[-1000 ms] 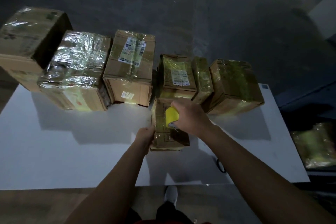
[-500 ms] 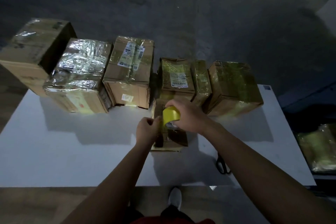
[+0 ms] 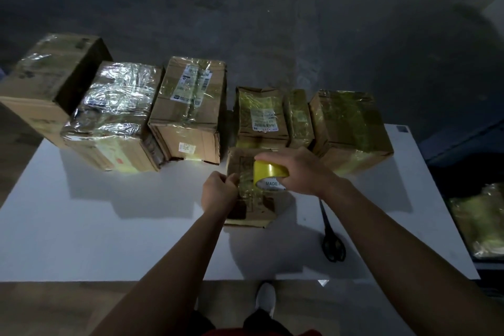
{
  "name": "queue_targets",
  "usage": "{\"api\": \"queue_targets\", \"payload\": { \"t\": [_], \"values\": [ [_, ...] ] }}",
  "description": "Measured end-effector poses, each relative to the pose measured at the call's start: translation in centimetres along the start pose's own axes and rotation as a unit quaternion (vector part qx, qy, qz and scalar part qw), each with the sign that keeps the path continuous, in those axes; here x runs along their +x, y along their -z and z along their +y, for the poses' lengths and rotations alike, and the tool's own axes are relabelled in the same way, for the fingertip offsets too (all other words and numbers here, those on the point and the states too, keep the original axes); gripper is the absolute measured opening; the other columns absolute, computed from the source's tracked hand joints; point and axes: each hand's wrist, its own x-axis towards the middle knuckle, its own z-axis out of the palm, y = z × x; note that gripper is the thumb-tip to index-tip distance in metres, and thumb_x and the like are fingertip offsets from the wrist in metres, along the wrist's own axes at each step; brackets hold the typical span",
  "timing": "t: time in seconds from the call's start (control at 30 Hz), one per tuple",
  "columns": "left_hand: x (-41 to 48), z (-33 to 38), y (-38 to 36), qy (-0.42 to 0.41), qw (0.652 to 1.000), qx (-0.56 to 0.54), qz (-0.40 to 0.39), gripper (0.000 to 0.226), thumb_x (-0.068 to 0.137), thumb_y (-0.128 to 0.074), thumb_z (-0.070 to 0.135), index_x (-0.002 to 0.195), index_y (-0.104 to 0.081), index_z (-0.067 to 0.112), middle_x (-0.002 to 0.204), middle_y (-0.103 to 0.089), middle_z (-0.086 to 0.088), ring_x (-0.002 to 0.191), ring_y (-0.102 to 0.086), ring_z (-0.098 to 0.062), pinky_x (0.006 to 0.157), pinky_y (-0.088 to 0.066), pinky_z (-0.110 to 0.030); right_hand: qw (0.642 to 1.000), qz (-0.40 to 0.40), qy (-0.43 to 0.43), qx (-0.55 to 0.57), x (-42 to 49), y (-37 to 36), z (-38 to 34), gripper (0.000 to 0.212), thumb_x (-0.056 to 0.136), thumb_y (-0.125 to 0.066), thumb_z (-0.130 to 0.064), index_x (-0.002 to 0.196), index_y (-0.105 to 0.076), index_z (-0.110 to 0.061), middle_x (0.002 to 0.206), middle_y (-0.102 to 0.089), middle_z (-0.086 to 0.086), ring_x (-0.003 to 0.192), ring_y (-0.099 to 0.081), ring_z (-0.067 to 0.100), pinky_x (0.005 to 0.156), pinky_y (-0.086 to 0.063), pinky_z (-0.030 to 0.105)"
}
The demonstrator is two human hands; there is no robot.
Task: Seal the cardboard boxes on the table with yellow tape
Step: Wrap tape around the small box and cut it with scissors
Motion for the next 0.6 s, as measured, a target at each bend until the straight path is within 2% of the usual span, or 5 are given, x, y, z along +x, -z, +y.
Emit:
{"api": "queue_targets", "payload": {
  "t": [0.1, 0.17, 0.33, 0.43, 0.6],
  "values": [
    [0.1, 0.1, 0.1, -0.005, 1.000, -0.002, 0.010, 0.022, 0.095, -0.057, 0.032, 0.095, -0.055, 0.010, 0.087, -0.061, -0.005, 0.079, -0.058, -0.020, 0.072, -0.052, -0.036, 0.999, 0.033, 0.012, 0.007, 0.2, -0.6, -0.6, 0.066, 0.081, -0.067, -0.015, 0.142, -0.045, -0.029, 0.122, -0.061, 0.008, 0.094, -0.058, 0.017, 0.073, -0.043, 0.029],
    [-0.2, 0.1, -0.2, -0.007, 0.999, -0.028, 0.013, 0.027, 0.095, -0.056, 0.036, 0.104, -0.053, 0.011, 0.092, -0.060, -0.002, 0.082, -0.058, -0.017, 0.069, -0.051, -0.034, 0.997, 0.055, -0.018, 0.049, 0.1, -1.0, -1.0, 0.064, 0.080, -0.070, -0.014, 0.138, -0.044, -0.024, 0.124, -0.059, 0.007, 0.096, -0.059, 0.021, 0.070, -0.047, 0.031],
    [-0.4, -0.1, -1.2, 0.002, 1.000, -0.012, 0.002, 0.033, 0.088, -0.062, 0.044, 0.099, -0.050, 0.015, 0.094, -0.060, -0.004, 0.085, -0.060, -0.020, 0.076, -0.054, -0.041, 0.990, 0.077, -0.023, 0.113, -0.1, -1.6, -1.1, 0.051, 0.074, -0.072, -0.011, 0.123, -0.056, -0.017, 0.121, -0.058, 0.007, 0.104, -0.056, 0.025, 0.079, -0.049, 0.037],
    [0.0, 0.1, -1.2, 0.014, 0.999, -0.027, -0.010, 0.031, 0.089, -0.063, 0.041, 0.099, -0.051, 0.014, 0.093, -0.060, -0.004, 0.085, -0.060, -0.020, 0.075, -0.053, -0.038, 0.994, 0.062, -0.013, 0.089, -0.2, -1.1, -0.5, 0.054, 0.074, -0.073, -0.018, 0.126, -0.058, -0.019, 0.122, -0.061, 0.009, 0.106, -0.058, 0.026, 0.083, -0.052, 0.043],
    [-0.2, -0.2, -1.5, 0.011, 1.000, 0.008, 0.001, 0.027, 0.092, -0.057, 0.042, 0.101, -0.051, 0.017, 0.091, -0.060, 0.001, 0.082, -0.059, -0.017, 0.076, -0.053, -0.040, 0.996, 0.037, -0.072, 0.025, -1.8, 0.4, 2.0, 0.057, 0.073, -0.081, -0.023, 0.126, -0.062, -0.019, 0.121, -0.063, 0.006, 0.107, -0.060, 0.024, 0.086, -0.049, 0.033]
  ]
}}
